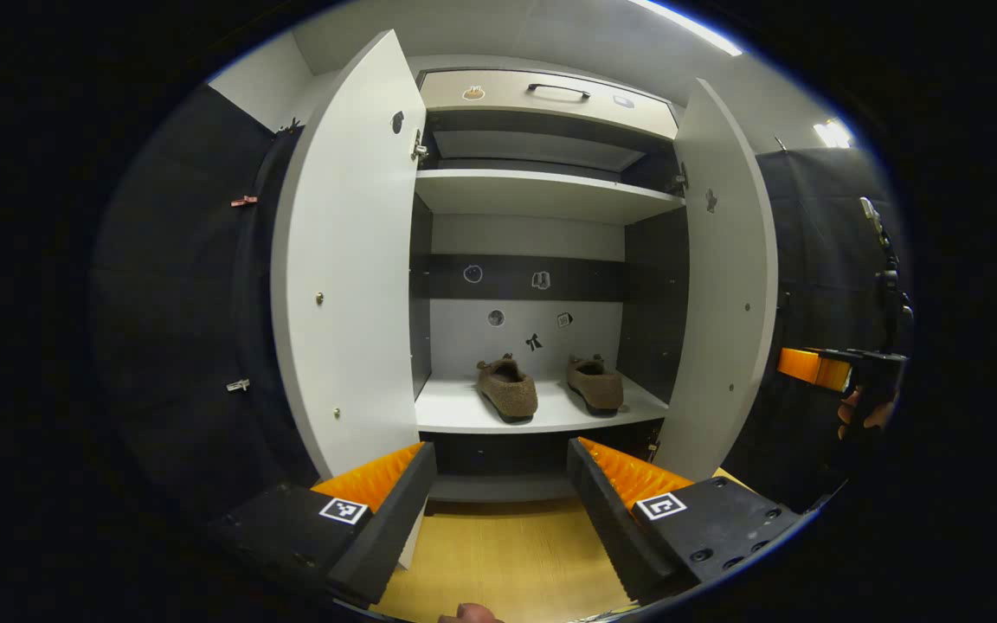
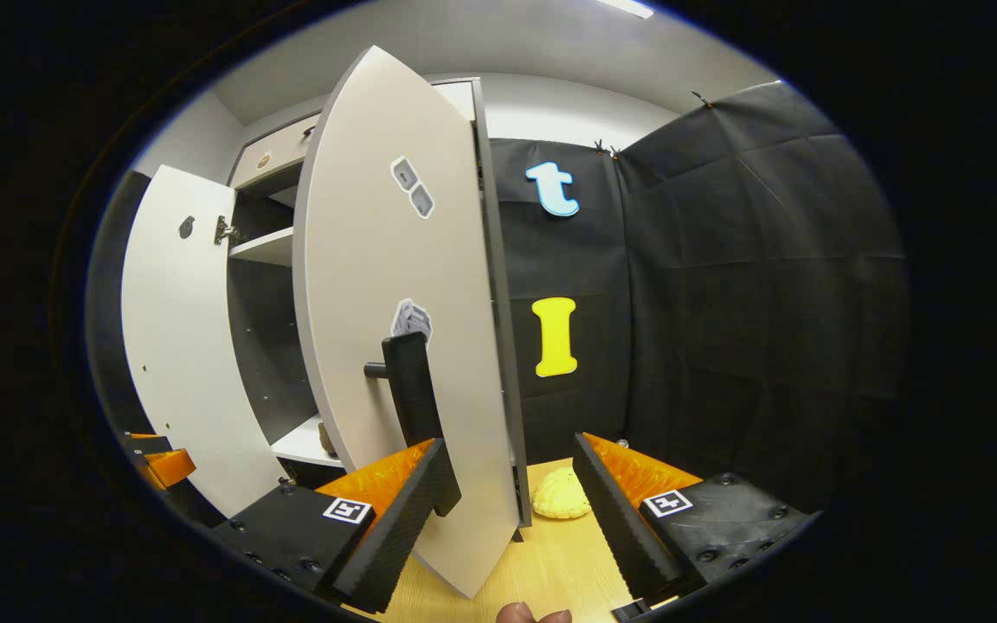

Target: Grab one shoe with the right hand and put it into the shoe cabinet, grab the other shoe with the left hand and put it into the shoe cabinet; then close the right door with the right hand and the left door with the left hand.

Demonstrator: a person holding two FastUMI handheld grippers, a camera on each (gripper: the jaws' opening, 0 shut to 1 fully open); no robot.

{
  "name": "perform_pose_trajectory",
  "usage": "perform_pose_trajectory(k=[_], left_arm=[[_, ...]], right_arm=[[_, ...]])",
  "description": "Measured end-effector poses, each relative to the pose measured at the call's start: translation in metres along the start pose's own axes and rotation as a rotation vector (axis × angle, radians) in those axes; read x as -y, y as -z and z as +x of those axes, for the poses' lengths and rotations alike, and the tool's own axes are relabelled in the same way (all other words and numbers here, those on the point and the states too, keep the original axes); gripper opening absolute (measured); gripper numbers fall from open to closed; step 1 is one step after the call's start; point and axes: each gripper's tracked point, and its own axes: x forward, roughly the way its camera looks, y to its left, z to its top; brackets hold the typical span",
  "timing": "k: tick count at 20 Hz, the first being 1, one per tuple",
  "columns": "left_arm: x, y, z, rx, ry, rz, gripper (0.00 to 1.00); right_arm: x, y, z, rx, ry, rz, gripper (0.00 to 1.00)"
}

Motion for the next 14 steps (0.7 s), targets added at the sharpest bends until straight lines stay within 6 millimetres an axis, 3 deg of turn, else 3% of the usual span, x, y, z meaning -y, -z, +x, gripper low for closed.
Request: perform_pose_trajectory(k=[7, 11, 14], left_arm=[[-0.031, 0.008, -0.018, -0.013, -0.041, -0.023, 0.97], [-0.057, 0.007, -0.029, -0.003, -0.085, -0.040, 0.97], [-0.085, 0.004, -0.038, 0.011, -0.138, -0.041, 0.97]], right_arm=[[-0.073, 0.013, 0.012, -0.043, -0.119, 0.023, 1.00], [-0.114, 0.019, -0.001, -0.050, -0.188, 0.028, 0.98], [-0.135, 0.027, -0.012, -0.060, -0.225, 0.019, 0.98]])
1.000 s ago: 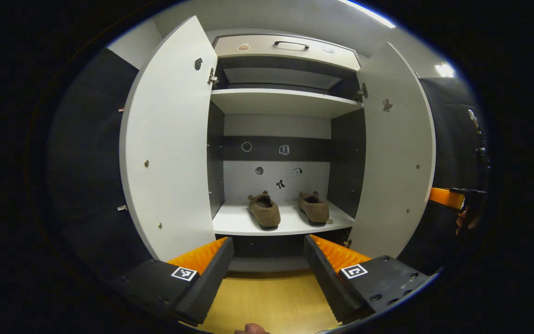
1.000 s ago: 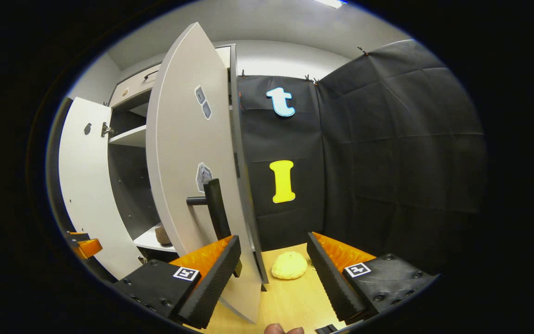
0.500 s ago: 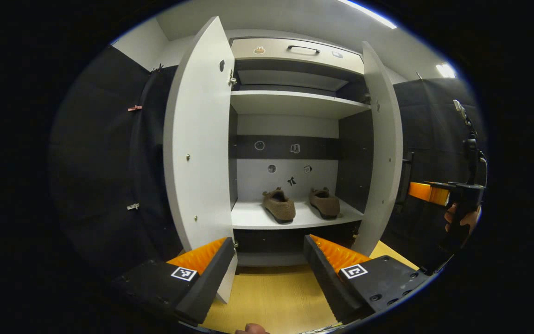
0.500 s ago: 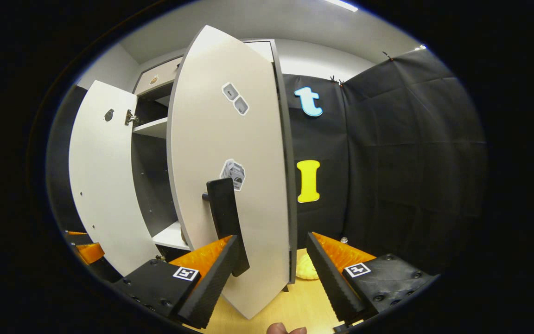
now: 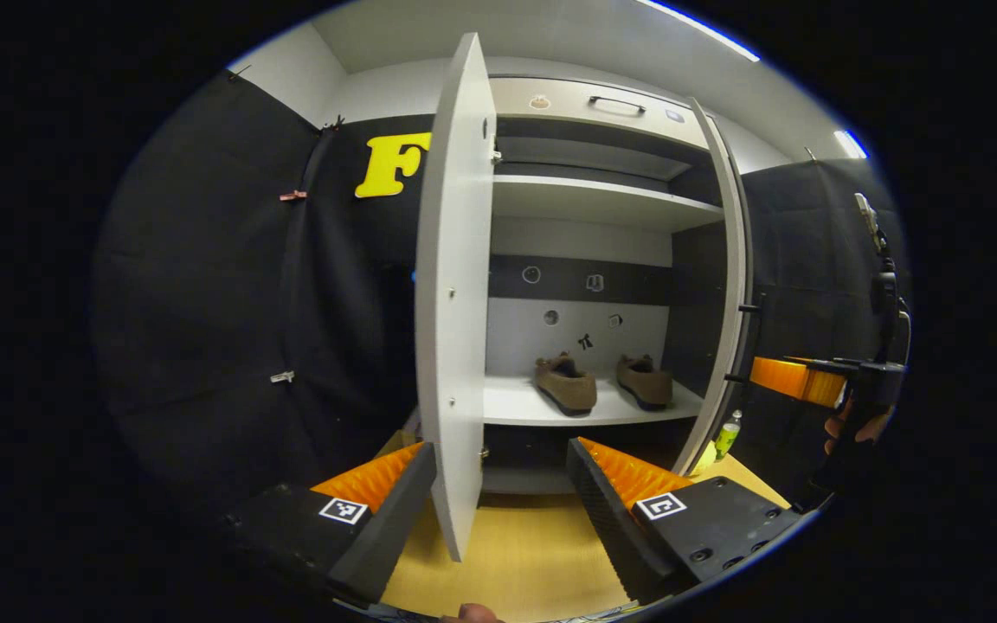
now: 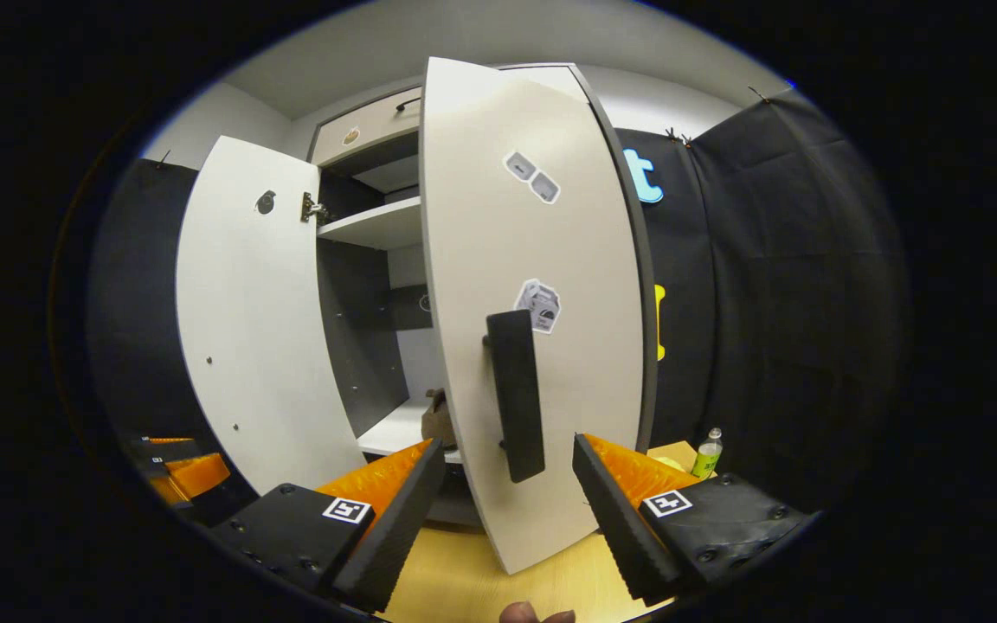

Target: Grab one shoe with the right hand and put it into the shoe cabinet, grab the other shoe with the left hand and put it into the shoe cabinet; then close the right door with the right hand and the left door with the left hand.

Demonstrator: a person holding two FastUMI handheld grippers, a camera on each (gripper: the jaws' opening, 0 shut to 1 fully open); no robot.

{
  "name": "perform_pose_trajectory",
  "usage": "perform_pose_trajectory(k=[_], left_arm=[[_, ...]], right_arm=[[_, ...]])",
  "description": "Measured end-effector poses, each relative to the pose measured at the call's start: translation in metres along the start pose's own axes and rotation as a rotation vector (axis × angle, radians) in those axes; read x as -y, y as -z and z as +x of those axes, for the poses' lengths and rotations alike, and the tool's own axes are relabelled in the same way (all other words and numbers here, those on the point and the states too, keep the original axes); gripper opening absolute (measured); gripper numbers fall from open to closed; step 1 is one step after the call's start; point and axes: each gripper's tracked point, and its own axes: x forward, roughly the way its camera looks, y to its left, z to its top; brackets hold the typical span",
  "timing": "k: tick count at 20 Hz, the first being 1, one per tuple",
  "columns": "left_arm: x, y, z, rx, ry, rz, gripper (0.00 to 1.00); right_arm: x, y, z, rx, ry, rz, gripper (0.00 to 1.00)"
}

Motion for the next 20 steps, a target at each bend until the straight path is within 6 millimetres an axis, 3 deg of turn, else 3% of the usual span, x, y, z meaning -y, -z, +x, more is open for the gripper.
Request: perform_pose_trajectory(k=[5, 10, 15, 19, 20], left_arm=[[-0.071, -0.016, -0.002, 0.043, -0.142, 0.027, 0.97], [-0.133, -0.032, 0.028, 0.082, -0.240, 0.028, 0.97], [-0.148, -0.029, 0.076, 0.073, -0.219, 0.001, 0.97], [-0.138, -0.032, 0.089, 0.069, -0.189, 0.035, 0.97], [-0.135, -0.032, 0.084, 0.070, -0.194, 0.046, 0.93]], right_arm=[[-0.016, 0.014, -0.007, -0.024, -0.018, 0.000, 0.98], [-0.020, 0.022, -0.011, -0.044, -0.021, 0.010, 0.98], [-0.020, 0.017, -0.014, -0.036, -0.017, 0.003, 0.98], [-0.014, 0.013, -0.015, -0.032, -0.006, 0.010, 0.98], [-0.014, 0.013, -0.015, -0.031, -0.003, 0.012, 0.98]])
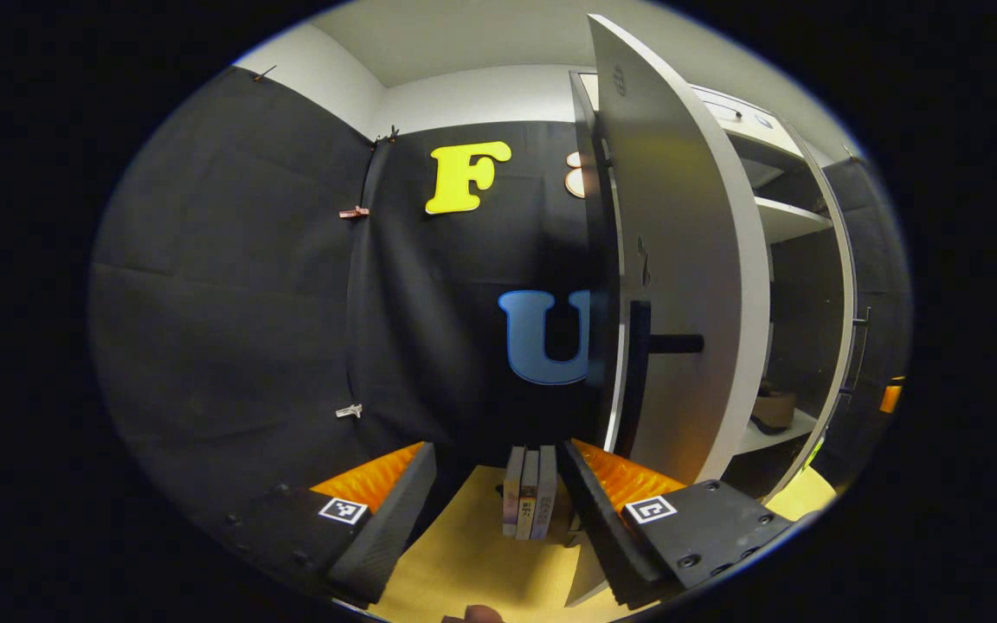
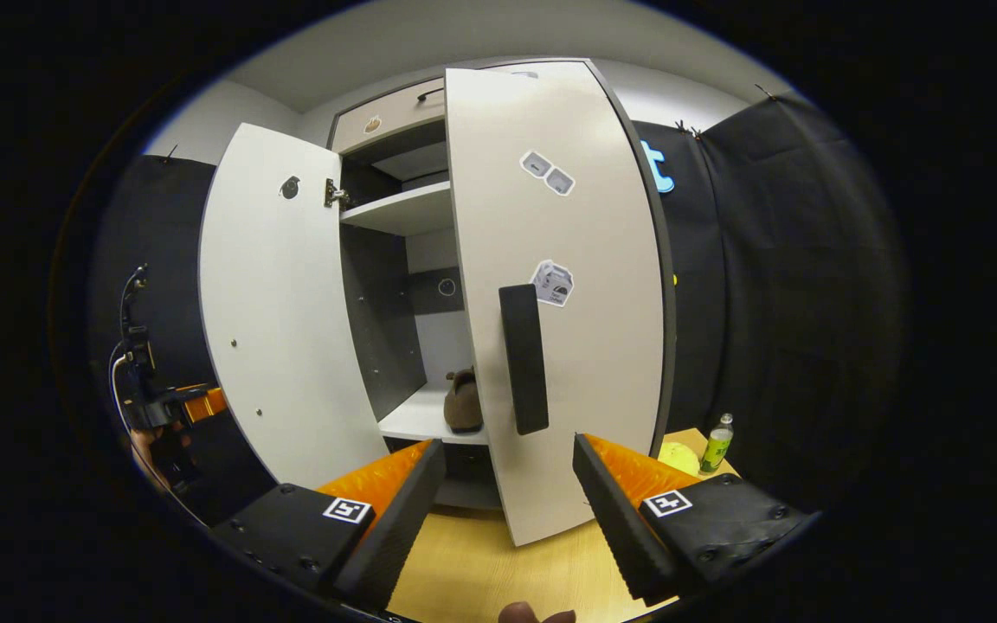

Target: Grab one shoe with the right hand and put it into the shoe cabinet, grab the other shoe with the left hand and put it into the shoe cabinet; then close the right door with the right hand and the left door with the left hand.

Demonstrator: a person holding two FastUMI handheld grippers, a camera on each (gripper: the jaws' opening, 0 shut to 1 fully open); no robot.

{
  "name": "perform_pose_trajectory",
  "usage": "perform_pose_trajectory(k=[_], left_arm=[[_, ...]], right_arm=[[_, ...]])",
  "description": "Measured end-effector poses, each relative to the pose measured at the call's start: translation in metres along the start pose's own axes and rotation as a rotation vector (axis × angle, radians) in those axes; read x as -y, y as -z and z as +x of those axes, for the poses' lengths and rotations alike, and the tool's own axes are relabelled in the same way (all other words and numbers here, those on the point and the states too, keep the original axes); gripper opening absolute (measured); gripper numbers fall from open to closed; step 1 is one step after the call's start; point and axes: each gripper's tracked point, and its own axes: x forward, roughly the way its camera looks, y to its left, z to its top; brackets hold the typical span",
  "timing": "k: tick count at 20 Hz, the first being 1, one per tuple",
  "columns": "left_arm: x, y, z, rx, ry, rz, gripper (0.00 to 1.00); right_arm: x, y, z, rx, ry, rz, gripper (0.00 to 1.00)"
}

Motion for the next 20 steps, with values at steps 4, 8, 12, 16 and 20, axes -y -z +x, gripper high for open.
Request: perform_pose_trajectory(k=[4, 8, 12, 16, 20], left_arm=[[0.018, 0.003, -0.006, -0.008, 0.038, -0.053, 0.91], [0.049, 0.000, -0.011, -0.001, 0.077, -0.027, 0.93], [0.080, 0.000, -0.017, -0.009, 0.123, -0.044, 0.93], [0.120, -0.002, -0.015, -0.008, 0.187, -0.054, 0.93], [0.168, -0.005, -0.015, 0.010, 0.249, -0.083, 0.94]], right_arm=[[0.006, -0.003, -0.001, 0.006, 0.003, 0.000, 0.98], [0.011, -0.003, -0.002, 0.006, 0.003, 0.002, 0.98], [0.018, -0.003, -0.006, 0.002, 0.011, -0.001, 0.98], [0.025, -0.007, -0.010, 0.008, 0.021, 0.004, 0.98], [0.031, -0.010, -0.013, 0.010, 0.034, 0.004, 0.98]])
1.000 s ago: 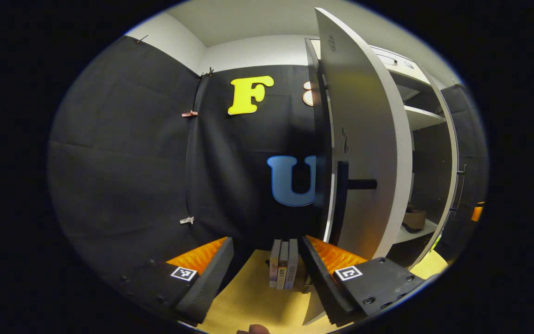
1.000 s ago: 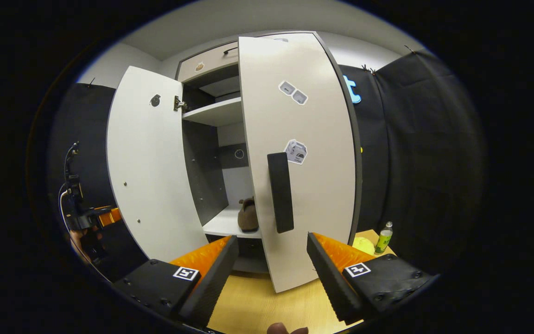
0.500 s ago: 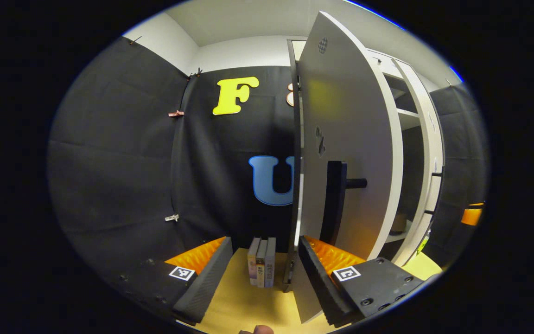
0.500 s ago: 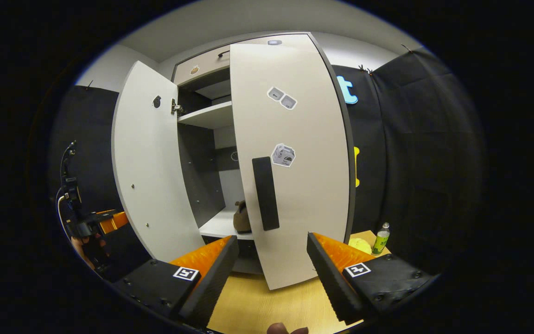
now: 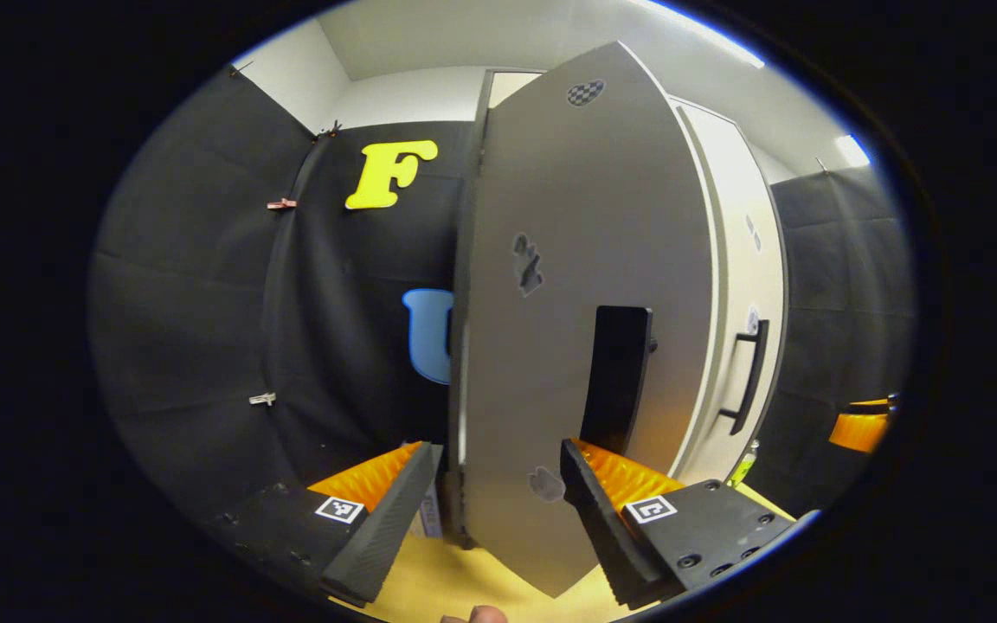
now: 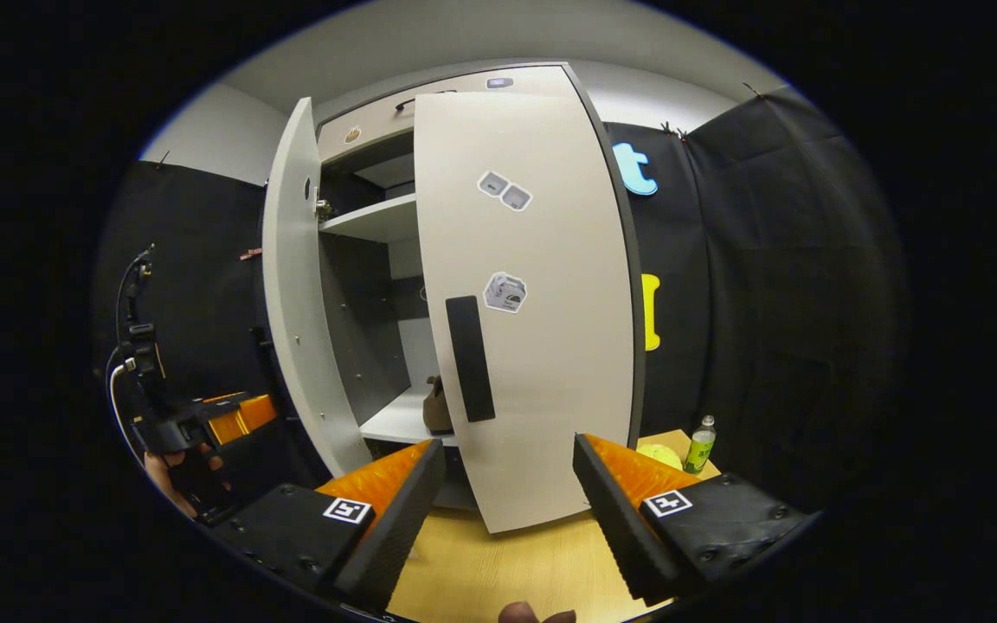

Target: Grab one shoe with the right hand and put it into the shoe cabinet, grab the other shoe with the left hand and put it into the shoe cabinet; then close the right door with the right hand and the left door with the left hand.

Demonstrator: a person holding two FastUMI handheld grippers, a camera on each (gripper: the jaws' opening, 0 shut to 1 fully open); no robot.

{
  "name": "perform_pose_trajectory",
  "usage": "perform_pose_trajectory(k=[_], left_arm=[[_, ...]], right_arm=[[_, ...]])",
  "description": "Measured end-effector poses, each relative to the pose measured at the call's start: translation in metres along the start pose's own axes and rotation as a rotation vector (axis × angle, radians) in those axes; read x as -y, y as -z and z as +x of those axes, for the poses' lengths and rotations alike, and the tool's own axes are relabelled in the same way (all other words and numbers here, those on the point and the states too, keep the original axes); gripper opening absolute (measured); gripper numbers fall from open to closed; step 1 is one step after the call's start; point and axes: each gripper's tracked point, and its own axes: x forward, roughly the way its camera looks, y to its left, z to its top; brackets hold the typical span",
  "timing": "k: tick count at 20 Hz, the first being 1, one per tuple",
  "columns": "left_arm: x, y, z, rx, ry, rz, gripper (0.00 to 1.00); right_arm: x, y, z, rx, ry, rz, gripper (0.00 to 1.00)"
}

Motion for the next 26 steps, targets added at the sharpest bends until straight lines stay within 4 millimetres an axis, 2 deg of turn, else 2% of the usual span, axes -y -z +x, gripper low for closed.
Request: perform_pose_trajectory(k=[3, 4, 8, 9, 15, 23, 24, 26], left_arm=[[0.023, 0.002, 0.001, -0.003, 0.031, -0.012, 0.91], [0.027, 0.002, 0.000, -0.006, 0.036, -0.009, 0.94], [0.039, 0.006, -0.012, -0.028, 0.054, 0.017, 0.92], [0.040, 0.009, -0.015, -0.039, 0.052, 0.026, 0.94], [0.056, 0.017, -0.041, -0.076, 0.084, 0.041, 0.95], [0.064, 0.010, -0.071, -0.065, 0.116, 0.069, 0.94], [0.063, 0.008, -0.074, -0.062, 0.115, 0.068, 0.92], [0.060, 0.005, -0.079, -0.054, 0.110, 0.068, 0.95]], right_arm=[[0.004, -0.001, -0.001, -0.003, 0.016, -0.001, 0.98], [0.004, 0.000, -0.002, -0.005, 0.020, 0.002, 0.98], [0.007, -0.003, -0.002, 0.003, 0.033, 0.011, 0.98], [0.006, -0.004, -0.003, 0.004, 0.033, 0.011, 0.98], [0.007, -0.006, -0.003, 0.016, 0.034, 0.004, 0.98], [0.005, -0.014, -0.007, 0.050, 0.035, -0.025, 0.98], [0.004, -0.017, -0.009, 0.060, 0.034, -0.029, 0.98], [0.002, -0.019, -0.012, 0.071, 0.032, -0.036, 0.98]])
